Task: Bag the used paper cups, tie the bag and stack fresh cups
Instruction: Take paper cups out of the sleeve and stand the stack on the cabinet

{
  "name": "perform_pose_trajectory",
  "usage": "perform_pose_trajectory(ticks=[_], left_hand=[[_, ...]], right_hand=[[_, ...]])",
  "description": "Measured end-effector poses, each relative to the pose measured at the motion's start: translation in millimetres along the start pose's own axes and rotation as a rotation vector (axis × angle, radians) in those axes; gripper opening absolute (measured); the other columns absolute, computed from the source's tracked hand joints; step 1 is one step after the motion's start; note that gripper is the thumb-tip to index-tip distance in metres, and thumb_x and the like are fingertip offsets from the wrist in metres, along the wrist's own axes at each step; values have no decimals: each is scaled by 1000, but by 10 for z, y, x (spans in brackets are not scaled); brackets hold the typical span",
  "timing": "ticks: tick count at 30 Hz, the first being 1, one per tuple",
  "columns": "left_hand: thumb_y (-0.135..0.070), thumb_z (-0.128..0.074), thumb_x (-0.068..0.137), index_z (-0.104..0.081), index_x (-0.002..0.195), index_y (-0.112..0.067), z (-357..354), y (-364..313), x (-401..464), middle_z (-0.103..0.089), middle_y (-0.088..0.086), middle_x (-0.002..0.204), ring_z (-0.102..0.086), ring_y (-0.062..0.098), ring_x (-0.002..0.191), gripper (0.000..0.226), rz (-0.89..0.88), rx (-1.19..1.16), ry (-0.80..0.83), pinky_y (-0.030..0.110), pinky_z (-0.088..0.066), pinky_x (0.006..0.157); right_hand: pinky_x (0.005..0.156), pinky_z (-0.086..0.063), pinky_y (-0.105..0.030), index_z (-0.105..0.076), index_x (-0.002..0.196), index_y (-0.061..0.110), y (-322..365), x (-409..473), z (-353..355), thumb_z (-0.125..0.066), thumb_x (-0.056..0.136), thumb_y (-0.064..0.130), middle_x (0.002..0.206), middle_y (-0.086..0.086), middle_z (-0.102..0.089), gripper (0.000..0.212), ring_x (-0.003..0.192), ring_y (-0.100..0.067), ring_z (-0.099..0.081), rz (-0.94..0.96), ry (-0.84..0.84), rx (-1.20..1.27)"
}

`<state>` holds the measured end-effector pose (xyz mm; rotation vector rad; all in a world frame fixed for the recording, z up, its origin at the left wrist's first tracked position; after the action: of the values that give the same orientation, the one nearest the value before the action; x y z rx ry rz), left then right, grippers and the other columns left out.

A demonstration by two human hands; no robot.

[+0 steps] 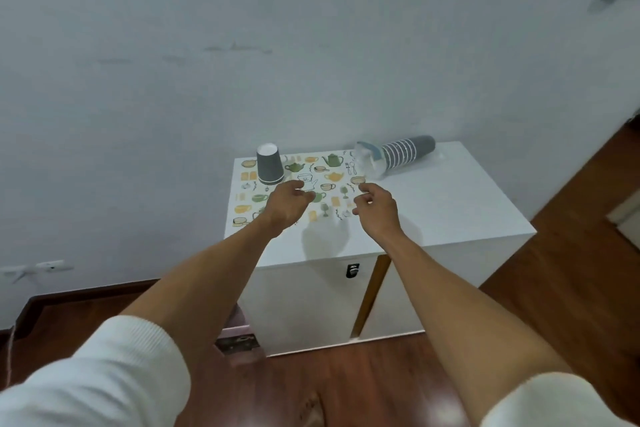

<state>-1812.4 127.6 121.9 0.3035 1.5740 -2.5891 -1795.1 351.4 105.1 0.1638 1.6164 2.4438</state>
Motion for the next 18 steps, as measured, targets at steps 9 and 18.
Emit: perform_pose_trajectory(ticks=[9, 18], left_hand=[[-21, -62, 92, -50, 69, -7, -633, -507, 839, -44, 1, 67, -41, 21, 68, 30, -52, 8, 47, 32, -33, 66], [-25, -65, 95, -65, 97, 11, -1069, -793, 1801, -57, 11, 81, -55, 23, 80, 36, -37, -64, 132, 34, -41, 73]], right_hand=[[68, -51, -31, -61, 125, 16, -320, 827, 597, -49, 99, 13, 109, -5, -66, 29, 93, -25, -72, -25, -58, -105], [92, -51, -37, -65, 117, 7, -329, 1798, 740, -52, 93, 2, 119, -13, -62, 27, 108, -32, -61, 14, -96, -235]])
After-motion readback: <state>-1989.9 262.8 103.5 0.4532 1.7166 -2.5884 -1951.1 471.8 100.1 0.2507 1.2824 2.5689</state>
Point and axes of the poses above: each hand's wrist, its own x-axis towards the middle knuckle, its own z-axis out of the back of the hand, y = z × x, the point moved 9 cm from there along x, towards the middle knuckle
